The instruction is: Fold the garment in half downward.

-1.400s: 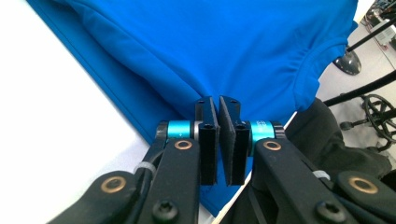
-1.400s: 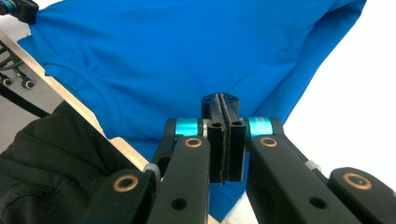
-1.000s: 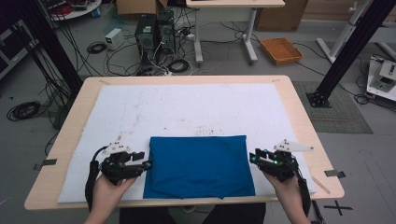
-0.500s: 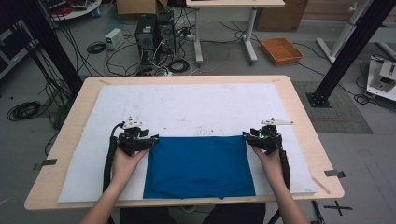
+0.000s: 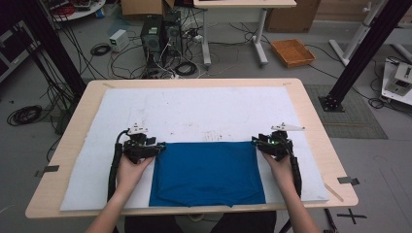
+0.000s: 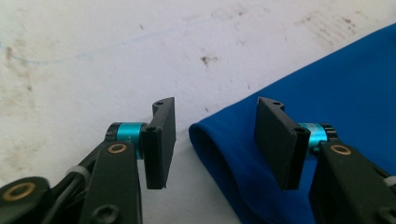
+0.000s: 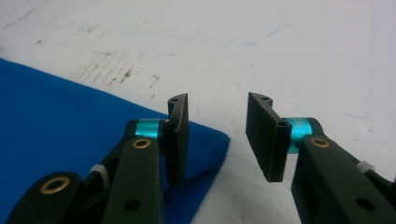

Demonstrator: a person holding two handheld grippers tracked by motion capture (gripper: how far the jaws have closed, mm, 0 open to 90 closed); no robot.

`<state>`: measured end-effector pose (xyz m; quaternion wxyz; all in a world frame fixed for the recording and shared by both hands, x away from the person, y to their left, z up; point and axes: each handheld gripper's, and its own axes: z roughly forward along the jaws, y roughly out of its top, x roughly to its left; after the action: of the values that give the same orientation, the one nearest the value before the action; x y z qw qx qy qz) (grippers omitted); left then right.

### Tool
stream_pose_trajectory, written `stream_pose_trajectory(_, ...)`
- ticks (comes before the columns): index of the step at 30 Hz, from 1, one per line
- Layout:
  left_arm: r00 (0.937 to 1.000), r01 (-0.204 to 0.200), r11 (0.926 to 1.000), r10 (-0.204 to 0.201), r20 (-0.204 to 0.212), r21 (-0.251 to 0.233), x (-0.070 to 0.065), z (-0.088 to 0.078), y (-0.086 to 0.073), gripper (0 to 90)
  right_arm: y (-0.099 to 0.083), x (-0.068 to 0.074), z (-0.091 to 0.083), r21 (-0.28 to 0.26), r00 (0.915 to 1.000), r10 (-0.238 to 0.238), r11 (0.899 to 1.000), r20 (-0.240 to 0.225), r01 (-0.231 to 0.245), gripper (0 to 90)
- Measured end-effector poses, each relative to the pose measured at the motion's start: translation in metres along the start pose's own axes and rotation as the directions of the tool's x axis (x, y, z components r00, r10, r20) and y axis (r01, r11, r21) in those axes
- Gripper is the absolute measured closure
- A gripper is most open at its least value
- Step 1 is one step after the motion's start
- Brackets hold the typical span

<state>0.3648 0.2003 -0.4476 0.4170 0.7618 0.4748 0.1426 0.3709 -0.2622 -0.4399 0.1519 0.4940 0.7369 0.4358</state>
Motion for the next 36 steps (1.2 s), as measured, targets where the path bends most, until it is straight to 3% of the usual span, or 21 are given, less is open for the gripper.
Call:
stream_pose_trajectory(3, 0.9998, -0.014, 0.9997, 0.014, -0.017, 0.018, -0.002, 0.002, -0.001, 52.6, -0.003, 0.003, 0.012, 0.075, 0.9999, -0.012, 0.997, -0.006, 0.012, 60.0)
stream_pose_trajectory(4, 0.9998, -0.019, 0.9994, 0.019, -0.002, 0.027, -0.002, 0.001, -0.001, 57.1, -0.003, 0.004, 0.015, 0.098, 0.9999, -0.016, 0.995, -0.005, 0.017, 63.9)
stream_pose_trajectory(5, 0.9999, -0.016, 0.9995, 0.016, 0.006, 0.027, -0.003, 0.001, -0.001, 64.0, -0.004, 0.006, 0.016, 0.096, 0.9992, -0.041, 0.995, 0.006, 0.04, 69.3)
stream_pose_trajectory(6, 0.9996, -0.029, 0.9993, 0.029, -0.003, 0.024, -0.005, 0.002, -0.002, 65.2, -0.004, 0.007, 0.016, 0.098, 0.9982, -0.06, 0.993, 0.002, 0.06, 76.5)
stream_pose_trajectory(8, 0.9988, -0.048, 0.9984, 0.048, -0.002, 0.028, -0.007, 0.001, -0.003, 74.1, -0.004, 0.008, 0.016, 0.105, 0.996, -0.089, 0.99, -0.006, 0.089, 82.6)
stream_pose_trajectory(11, 0.9989, -0.04, 0.9988, 0.039, 0.027, 0.027, -0.007, 0.002, -0.002, 83.2, -0.004, 0.008, 0.015, 0.101, 0.995, -0.099, 0.99, -0.01, 0.1, 85.0)
stream_pose_trajectory(13, 0.9979, -0.06, 0.998, 0.059, 0.027, 0.022, -0.007, 0.002, -0.001, 84.8, -0.003, 0.008, 0.013, 0.084, 0.9948, -0.102, 0.991, -0.009, 0.102, 85.4)
stream_pose_trajectory(16, 0.998, -0.057, 0.9983, 0.057, 0.025, 0.004, -0.005, 0.003, 0.003, 85.3, 0.002, 0.004, 0.012, 0.057, 0.994, -0.107, 0.993, -0.022, 0.108, 85.9)
stream_pose_trajectory(25, 0.9986, -0.052, 0.9982, 0.052, -0.011, -0.03, 0.006, 0.023, 0.026, 85.3, 0.032, -0.015, 0.025, 0.055, 0.9909, -0.135, 0.989, -0.005, 0.135, 85.9)
stream_pose_trajectory(29, 0.9941, -0.101, 0.9948, 0.101, -0.039, -0.009, 0.006, 0.031, 0.034, 85.2, 0.035, -0.022, 0.031, 0.065, 0.9917, -0.128, 0.99, 0.012, 0.127, 85.9)
stream_pose_trajectory(36, 0.9928, -0.11, 0.9938, 0.11, -0.047, -0.01, 0.005, 0.032, 0.038, 84.9, 0.036, -0.024, 0.036, 0.06, 0.9913, -0.129, 0.99, 0.024, 0.127, 85.5)
